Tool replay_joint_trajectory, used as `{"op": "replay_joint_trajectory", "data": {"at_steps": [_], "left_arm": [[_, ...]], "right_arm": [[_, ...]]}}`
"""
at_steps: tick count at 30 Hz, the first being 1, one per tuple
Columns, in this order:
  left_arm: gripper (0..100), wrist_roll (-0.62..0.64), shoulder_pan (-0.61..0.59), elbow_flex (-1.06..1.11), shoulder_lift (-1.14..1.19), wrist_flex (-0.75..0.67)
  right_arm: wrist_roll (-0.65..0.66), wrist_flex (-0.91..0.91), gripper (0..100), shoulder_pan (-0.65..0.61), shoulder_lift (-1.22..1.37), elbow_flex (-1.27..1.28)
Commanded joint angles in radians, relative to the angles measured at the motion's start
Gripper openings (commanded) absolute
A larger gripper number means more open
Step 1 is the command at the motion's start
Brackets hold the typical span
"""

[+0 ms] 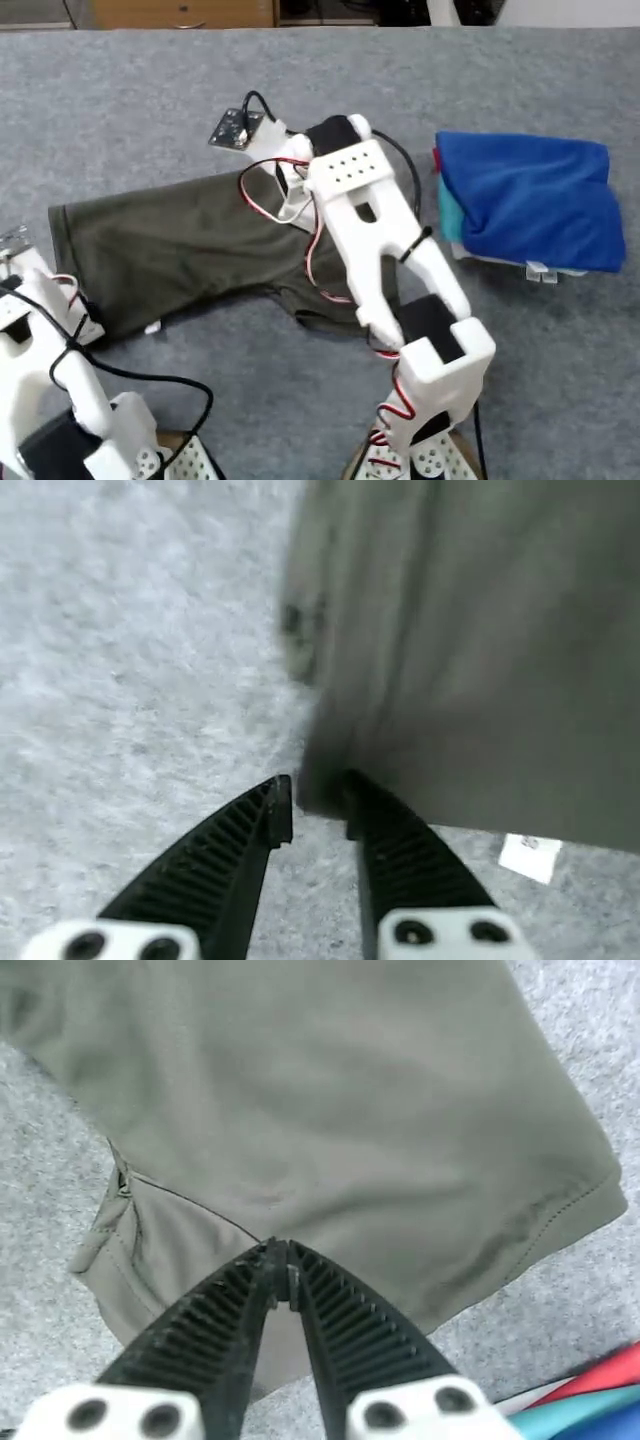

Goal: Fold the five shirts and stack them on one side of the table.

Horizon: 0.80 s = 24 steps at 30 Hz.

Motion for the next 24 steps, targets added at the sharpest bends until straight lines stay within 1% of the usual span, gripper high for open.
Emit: {"op": "replay_joint_trajectory", "data": {"at_steps": [1, 4, 7, 10, 13, 18, 21, 24], "left_arm": [[7, 0.003, 0.044, -0.003, 0.016, -0.014], [7, 0.005, 0.077, 0.002, 0.044, -0.038], [7, 0.005, 0.077, -0.006, 0.077, -0.058], [1, 0.005, 0.077, -0.037, 0.093, -0.06], [2, 0.005, 0.083, -0.104, 0.091, -0.044], [2, 0.006, 0.086, -0.411, 0.094, 0.117], [2, 0.034, 0.138, -0.608, 0.102, 0.178], [2, 0.046, 0.209, -0.735, 0.104, 0.192]], "right_arm": [[0.009, 0.006, 0.4, -0.013, -0.01, -0.044], [0.009, 0.006, 0.4, -0.013, -0.012, -0.045], [0.009, 0.006, 0.4, -0.013, -0.012, -0.045], [0.009, 0.006, 0.4, -0.013, -0.012, -0.042], [0.006, 0.003, 0.4, -0.002, -0.012, -0.041], [0.005, 0.0, 0.4, 0.033, -0.01, -0.047], [0.005, 0.0, 0.4, 0.058, -0.01, -0.047], [0.005, 0.003, 0.4, 0.065, -0.01, -0.047]]}}
